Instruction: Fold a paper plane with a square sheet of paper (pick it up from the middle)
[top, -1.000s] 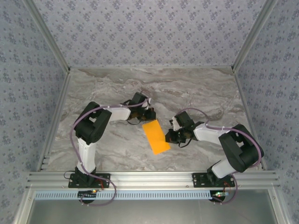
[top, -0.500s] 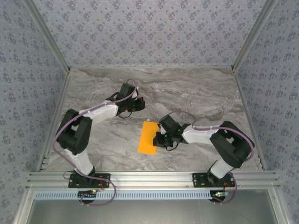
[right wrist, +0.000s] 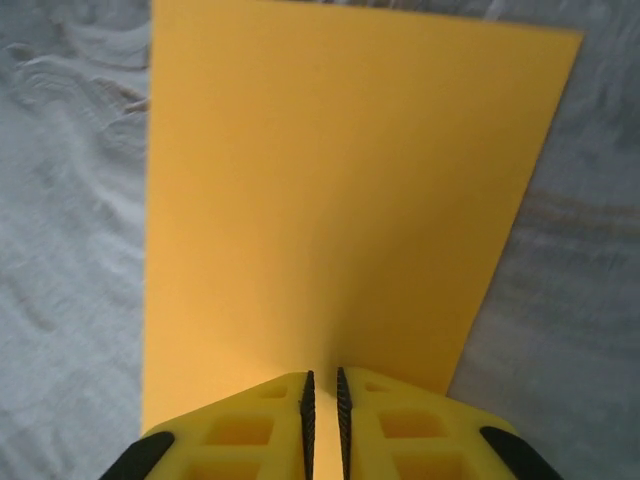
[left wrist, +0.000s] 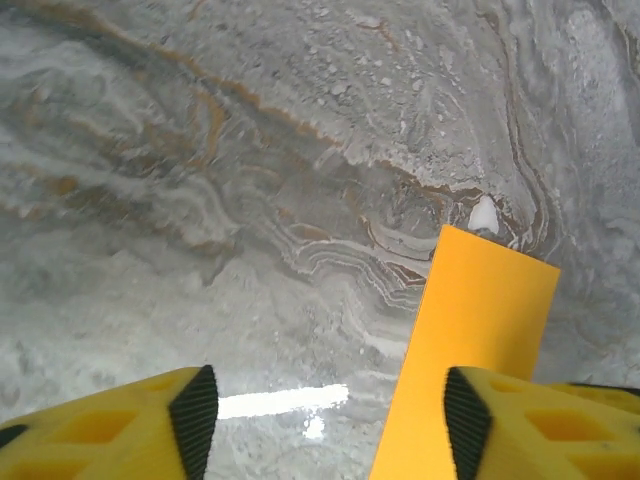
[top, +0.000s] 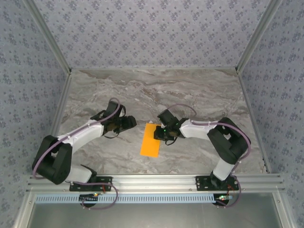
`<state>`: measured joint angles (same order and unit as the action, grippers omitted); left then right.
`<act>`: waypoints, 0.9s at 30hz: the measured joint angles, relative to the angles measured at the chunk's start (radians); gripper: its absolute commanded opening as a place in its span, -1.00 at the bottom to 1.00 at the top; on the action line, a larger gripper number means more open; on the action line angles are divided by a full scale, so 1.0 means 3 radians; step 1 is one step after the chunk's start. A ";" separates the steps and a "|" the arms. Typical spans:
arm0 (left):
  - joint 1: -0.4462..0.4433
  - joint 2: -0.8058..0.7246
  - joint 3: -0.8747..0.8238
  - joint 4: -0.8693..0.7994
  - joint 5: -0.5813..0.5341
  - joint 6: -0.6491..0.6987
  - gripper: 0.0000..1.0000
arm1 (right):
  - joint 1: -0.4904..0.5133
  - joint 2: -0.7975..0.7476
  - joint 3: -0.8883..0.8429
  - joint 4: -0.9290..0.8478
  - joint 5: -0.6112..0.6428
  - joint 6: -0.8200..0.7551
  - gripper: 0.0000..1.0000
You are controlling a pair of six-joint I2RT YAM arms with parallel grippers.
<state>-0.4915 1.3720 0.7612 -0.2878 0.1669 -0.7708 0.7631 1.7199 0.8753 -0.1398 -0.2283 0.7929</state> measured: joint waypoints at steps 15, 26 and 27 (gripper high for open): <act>0.0047 -0.0473 -0.0275 -0.0291 -0.0061 -0.0092 0.98 | -0.0072 0.0336 0.0732 -0.0486 0.0462 -0.0537 -0.34; 0.0535 -0.0649 -0.0507 -0.0379 -0.0070 -0.0118 0.98 | 0.0830 0.0234 0.1008 -0.1366 0.0928 -0.0847 0.45; 0.0558 -0.0661 -0.0514 -0.0379 -0.0069 -0.0117 0.98 | 0.0886 0.0262 0.1040 -0.1436 0.0945 -0.0858 0.49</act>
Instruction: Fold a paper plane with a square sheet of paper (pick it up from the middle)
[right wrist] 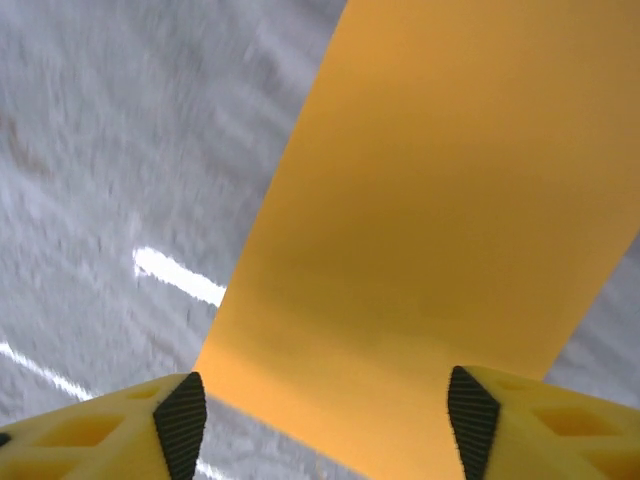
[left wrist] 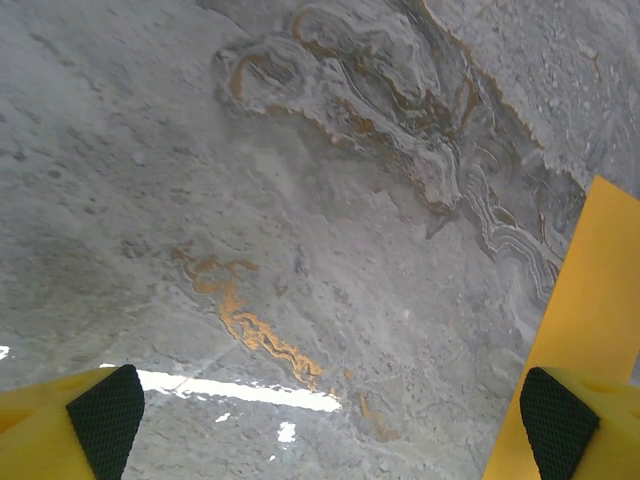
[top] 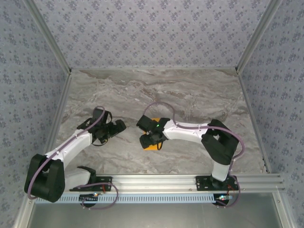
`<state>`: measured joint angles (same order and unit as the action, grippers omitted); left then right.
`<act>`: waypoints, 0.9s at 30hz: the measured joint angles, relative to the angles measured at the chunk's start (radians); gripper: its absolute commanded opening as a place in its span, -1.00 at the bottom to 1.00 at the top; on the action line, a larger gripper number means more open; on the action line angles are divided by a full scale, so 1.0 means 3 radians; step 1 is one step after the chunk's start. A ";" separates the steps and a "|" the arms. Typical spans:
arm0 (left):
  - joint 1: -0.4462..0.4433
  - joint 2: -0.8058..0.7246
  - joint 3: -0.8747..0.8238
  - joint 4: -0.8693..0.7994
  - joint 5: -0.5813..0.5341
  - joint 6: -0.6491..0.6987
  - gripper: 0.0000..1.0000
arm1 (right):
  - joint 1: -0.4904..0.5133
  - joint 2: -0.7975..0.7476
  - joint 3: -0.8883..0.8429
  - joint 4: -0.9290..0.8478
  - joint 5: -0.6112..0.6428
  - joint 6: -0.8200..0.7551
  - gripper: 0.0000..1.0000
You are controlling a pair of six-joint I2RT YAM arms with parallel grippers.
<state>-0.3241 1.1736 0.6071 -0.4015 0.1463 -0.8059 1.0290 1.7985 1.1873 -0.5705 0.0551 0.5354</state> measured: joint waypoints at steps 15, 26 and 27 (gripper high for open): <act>0.0050 0.0010 -0.0008 0.0000 0.0015 0.0000 0.98 | 0.0122 0.0440 0.0328 -0.0262 0.0067 -0.0004 0.65; 0.0050 0.0088 -0.0013 0.0003 0.0085 0.0000 0.98 | 0.0100 0.0486 0.0342 -0.0271 0.0094 0.0086 0.56; 0.0050 0.0089 -0.0015 0.0001 0.0085 0.0001 0.98 | 0.0094 0.0484 0.0337 -0.0268 0.0093 0.0088 0.54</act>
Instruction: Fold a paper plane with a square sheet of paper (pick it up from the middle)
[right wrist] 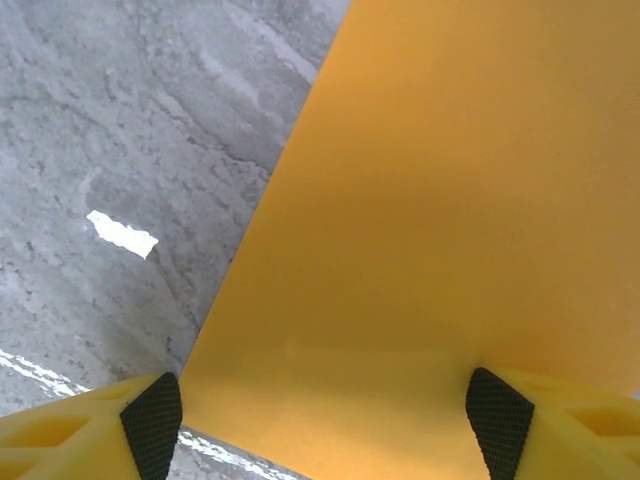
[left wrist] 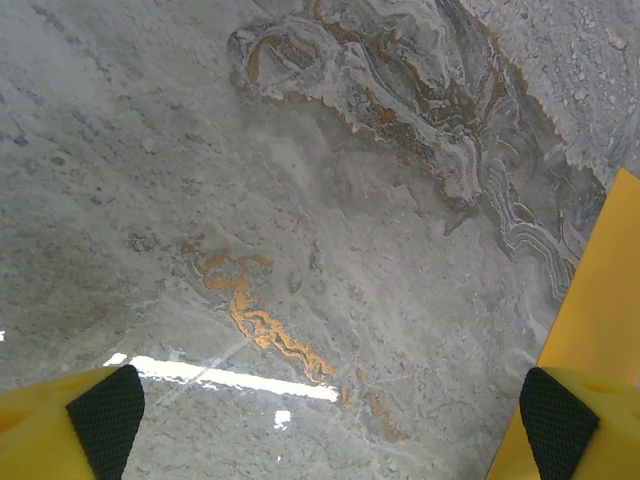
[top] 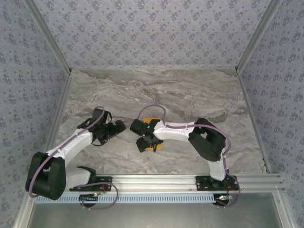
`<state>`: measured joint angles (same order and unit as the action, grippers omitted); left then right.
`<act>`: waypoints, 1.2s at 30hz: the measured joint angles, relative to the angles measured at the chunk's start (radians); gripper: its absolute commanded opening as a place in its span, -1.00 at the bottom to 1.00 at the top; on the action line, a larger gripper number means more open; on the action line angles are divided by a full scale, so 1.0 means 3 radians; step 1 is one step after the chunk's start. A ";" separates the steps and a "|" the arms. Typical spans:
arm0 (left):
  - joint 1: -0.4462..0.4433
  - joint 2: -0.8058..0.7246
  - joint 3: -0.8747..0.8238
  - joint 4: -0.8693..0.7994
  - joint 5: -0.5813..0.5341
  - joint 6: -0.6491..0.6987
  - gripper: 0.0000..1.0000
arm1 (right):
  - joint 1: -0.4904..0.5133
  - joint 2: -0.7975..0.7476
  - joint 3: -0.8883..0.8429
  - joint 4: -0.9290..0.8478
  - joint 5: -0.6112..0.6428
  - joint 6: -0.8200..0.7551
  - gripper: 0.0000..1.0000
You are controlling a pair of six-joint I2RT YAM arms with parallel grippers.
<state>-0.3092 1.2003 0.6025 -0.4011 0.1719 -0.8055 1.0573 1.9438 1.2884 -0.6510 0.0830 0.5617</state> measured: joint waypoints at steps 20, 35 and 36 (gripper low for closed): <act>-0.0004 0.0224 -0.0018 0.0294 0.0511 0.0000 0.98 | -0.0174 -0.0238 -0.0326 0.0378 -0.0343 -0.0015 0.70; -0.0024 0.0295 -0.0018 0.0303 0.0526 0.0001 0.98 | -0.0057 0.0009 -0.0019 -0.0014 -0.0005 0.0003 0.33; -0.0024 0.0303 -0.0018 0.0304 0.0526 0.0003 0.98 | -0.0071 -0.0003 -0.0036 -0.0005 -0.0014 0.0008 0.33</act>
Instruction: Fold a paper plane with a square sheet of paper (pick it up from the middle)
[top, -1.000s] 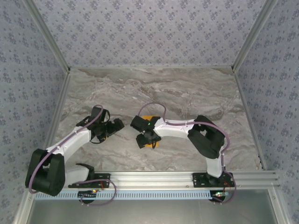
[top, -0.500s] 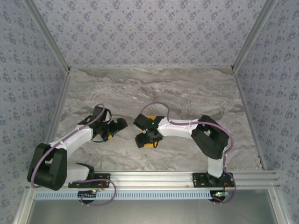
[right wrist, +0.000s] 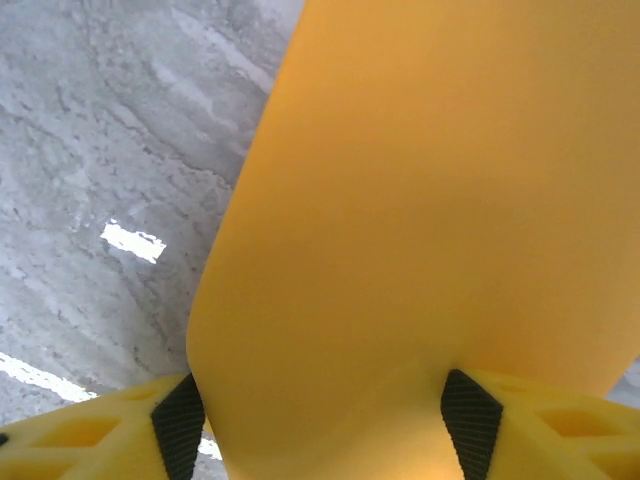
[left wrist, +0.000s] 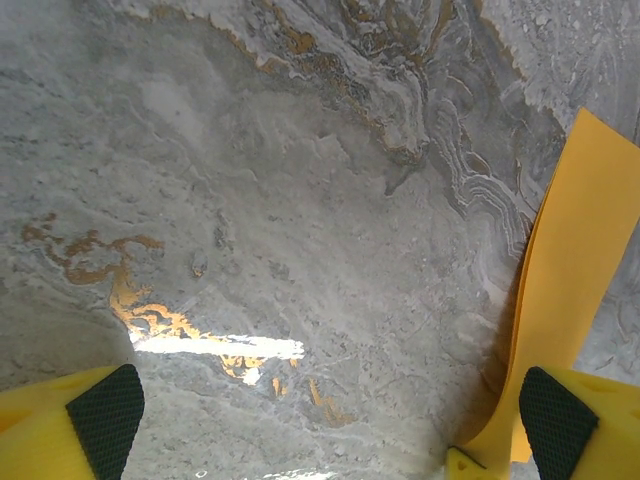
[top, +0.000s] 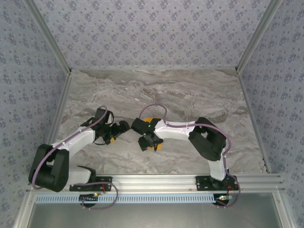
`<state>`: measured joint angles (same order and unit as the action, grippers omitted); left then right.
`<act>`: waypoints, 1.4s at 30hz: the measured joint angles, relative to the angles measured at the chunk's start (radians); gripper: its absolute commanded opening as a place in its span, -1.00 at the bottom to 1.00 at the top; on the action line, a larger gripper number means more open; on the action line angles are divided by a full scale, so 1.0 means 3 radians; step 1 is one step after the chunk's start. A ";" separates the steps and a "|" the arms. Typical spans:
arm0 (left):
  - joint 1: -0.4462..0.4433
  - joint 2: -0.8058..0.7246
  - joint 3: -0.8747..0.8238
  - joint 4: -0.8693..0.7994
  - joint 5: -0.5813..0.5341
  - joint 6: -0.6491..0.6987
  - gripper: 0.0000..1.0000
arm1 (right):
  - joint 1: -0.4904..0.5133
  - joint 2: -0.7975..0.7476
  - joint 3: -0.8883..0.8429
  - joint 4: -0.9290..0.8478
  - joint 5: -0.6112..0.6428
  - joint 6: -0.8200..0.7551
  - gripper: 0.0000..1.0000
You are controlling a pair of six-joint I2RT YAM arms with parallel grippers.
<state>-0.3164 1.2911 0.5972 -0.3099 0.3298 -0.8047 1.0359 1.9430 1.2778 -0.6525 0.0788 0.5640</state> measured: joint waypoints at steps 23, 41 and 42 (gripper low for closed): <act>-0.0081 0.0128 0.0000 0.0075 0.0001 0.0009 0.98 | -0.0467 -0.0381 -0.0649 0.0753 -0.0993 -0.0100 0.56; -0.0094 0.0132 0.0001 0.0076 -0.0003 0.0013 0.98 | -0.0647 -0.0412 -0.0782 0.0893 -0.1383 -0.0258 0.53; -0.0097 0.0132 0.0001 0.0076 -0.0004 0.0022 0.98 | -0.0652 -0.0412 -0.0786 0.0894 -0.1391 -0.0281 0.54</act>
<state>-0.3454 1.3308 0.5976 -0.2871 0.3286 -0.7982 0.8402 1.8194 1.0420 -0.3843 -0.3386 0.4797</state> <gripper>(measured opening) 0.991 0.765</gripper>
